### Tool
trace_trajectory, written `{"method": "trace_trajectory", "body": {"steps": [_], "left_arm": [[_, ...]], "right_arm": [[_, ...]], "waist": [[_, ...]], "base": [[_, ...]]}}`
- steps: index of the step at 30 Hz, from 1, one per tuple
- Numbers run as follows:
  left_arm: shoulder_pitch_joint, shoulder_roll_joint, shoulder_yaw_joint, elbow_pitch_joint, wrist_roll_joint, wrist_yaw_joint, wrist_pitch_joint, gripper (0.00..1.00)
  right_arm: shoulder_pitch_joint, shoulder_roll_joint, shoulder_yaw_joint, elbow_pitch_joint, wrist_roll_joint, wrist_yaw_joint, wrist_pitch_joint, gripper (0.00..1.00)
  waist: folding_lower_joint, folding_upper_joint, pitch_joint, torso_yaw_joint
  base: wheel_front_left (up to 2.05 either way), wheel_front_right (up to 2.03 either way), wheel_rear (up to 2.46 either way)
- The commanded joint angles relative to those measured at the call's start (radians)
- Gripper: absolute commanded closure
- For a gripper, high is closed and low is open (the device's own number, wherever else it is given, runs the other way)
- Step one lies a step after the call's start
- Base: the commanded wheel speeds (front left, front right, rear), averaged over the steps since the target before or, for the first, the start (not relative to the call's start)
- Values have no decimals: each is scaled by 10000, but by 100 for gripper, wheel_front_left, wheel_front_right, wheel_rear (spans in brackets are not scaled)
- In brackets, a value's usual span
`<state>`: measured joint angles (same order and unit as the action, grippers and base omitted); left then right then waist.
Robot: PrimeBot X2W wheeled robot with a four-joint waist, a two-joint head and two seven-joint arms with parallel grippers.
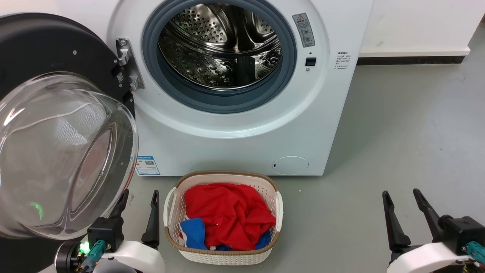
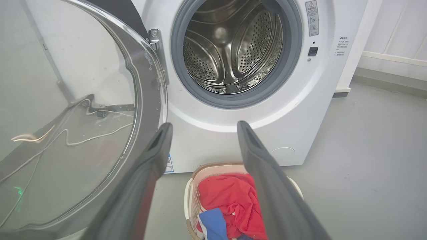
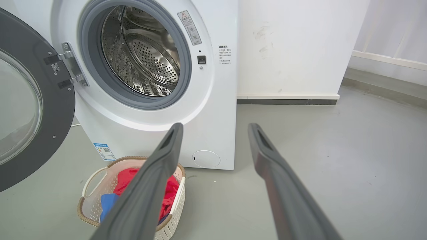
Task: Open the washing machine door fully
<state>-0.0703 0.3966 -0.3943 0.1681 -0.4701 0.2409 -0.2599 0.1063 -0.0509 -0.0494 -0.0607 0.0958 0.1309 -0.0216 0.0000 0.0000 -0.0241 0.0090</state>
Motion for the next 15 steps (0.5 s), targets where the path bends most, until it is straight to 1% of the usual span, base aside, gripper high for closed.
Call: {"method": "trace_trajectory", "body": {"steps": [1,8,9,12,15], "left_arm": [[-31,-4,36,6,56,-7,-55,0],[24,-32,87,-19,81,-44,-65,0],[15,-29,67,8,7,-41,8,100],[159,-185,44,170,-148,-75,55,100],[151,-314,244,161,-647,-216,196,100]], "right_arm": [[-95,-2,-1,29,33,-2,-55,0],[-113,-8,6,128,25,-2,-142,0],[-10,0,4,154,9,0,-58,100],[89,6,12,397,163,0,-34,100],[-4,5,-4,499,828,0,17,100]], "waist": [[0,0,2,-10],[0,0,26,-40],[0,0,26,-41],[0,0,29,-43],[0,0,35,-45]], "base": [[0,0,0],[0,0,0],[0,0,0],[0,0,0],[0,0,0]]}}
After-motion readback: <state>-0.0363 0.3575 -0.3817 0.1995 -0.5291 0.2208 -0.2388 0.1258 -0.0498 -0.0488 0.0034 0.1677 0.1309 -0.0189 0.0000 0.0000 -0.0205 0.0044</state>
